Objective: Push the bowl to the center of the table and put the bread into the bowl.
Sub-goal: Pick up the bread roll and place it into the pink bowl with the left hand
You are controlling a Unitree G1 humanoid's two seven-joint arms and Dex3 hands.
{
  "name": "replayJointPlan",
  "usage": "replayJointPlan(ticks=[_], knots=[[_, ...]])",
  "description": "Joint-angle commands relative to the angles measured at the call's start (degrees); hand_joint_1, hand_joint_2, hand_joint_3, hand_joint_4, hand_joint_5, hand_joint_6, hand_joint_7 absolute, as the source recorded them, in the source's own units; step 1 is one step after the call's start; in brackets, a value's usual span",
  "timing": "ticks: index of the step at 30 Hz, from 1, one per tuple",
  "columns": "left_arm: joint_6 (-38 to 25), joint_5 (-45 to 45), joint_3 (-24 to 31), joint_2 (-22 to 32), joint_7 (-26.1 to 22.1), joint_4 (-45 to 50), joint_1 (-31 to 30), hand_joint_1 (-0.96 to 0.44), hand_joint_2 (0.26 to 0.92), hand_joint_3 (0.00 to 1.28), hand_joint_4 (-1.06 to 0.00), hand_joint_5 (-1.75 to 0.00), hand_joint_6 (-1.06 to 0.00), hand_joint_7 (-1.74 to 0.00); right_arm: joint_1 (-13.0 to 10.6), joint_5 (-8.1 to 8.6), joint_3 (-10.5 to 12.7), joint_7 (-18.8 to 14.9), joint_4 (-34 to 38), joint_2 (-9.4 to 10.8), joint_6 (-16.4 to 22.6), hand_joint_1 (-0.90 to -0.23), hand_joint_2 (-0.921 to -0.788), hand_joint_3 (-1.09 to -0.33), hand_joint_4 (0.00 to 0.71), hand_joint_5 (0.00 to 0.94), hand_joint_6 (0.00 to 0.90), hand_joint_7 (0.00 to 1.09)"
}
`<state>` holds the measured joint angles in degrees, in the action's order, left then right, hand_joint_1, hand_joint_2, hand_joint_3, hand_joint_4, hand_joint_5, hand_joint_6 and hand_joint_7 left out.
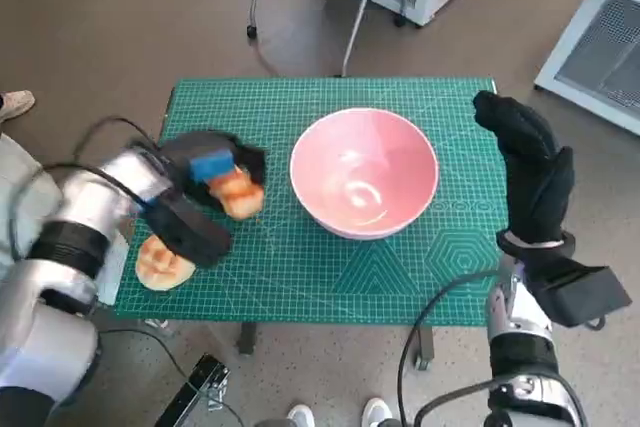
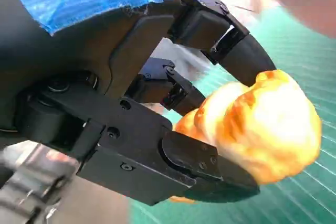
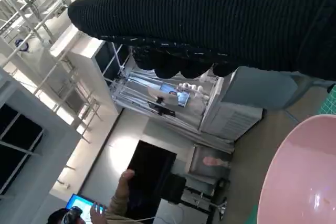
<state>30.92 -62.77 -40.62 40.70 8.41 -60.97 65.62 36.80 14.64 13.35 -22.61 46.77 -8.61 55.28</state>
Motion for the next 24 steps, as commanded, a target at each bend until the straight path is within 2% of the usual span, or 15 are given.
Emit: replayJointPlan(ticks=[1, 10, 16, 24], knots=[[0.70, 5.90, 5.25, 3.31, -4.87, 2.15, 4.09, 0.00, 0.920, 0.12, -0.56, -1.24, -0.63, -1.22, -1.51, 0.98, -0.08, -0.82, 0.55, 0.45, -0.94, -0.669, -0.921, -0.801, 0.412, 0.005, 0.190, 0.63], [1.55, 15.71, 12.66, 3.61, -14.07, 13.03, 4.29, 0.00, 0.921, 0.12, -0.54, -1.24, -0.65, -1.22, -1.47, 1.63, -0.23, -1.19, 0.10, 0.46, -0.95, -0.672, -0.921, -0.784, 0.413, 0.004, 0.193, 0.62], [4.67, 16.45, 13.26, 0.88, -12.78, 14.04, 6.93, 0.00, 0.921, 0.12, -0.53, -1.22, -0.66, -1.23, -1.47, 1.12, -0.27, -1.04, -0.05, 0.40, -0.30, -0.678, -0.921, -0.782, 0.413, 0.004, 0.195, 0.62], [6.85, 12.18, 9.90, -5.47, -9.52, 12.49, 10.62, 0.00, 0.921, 0.15, -0.52, -1.22, -0.61, -1.29, -1.44, 0.90, -0.24, -1.15, 0.13, 0.19, 0.14, -0.682, -0.921, -0.787, 0.413, 0.004, 0.193, 0.62]])
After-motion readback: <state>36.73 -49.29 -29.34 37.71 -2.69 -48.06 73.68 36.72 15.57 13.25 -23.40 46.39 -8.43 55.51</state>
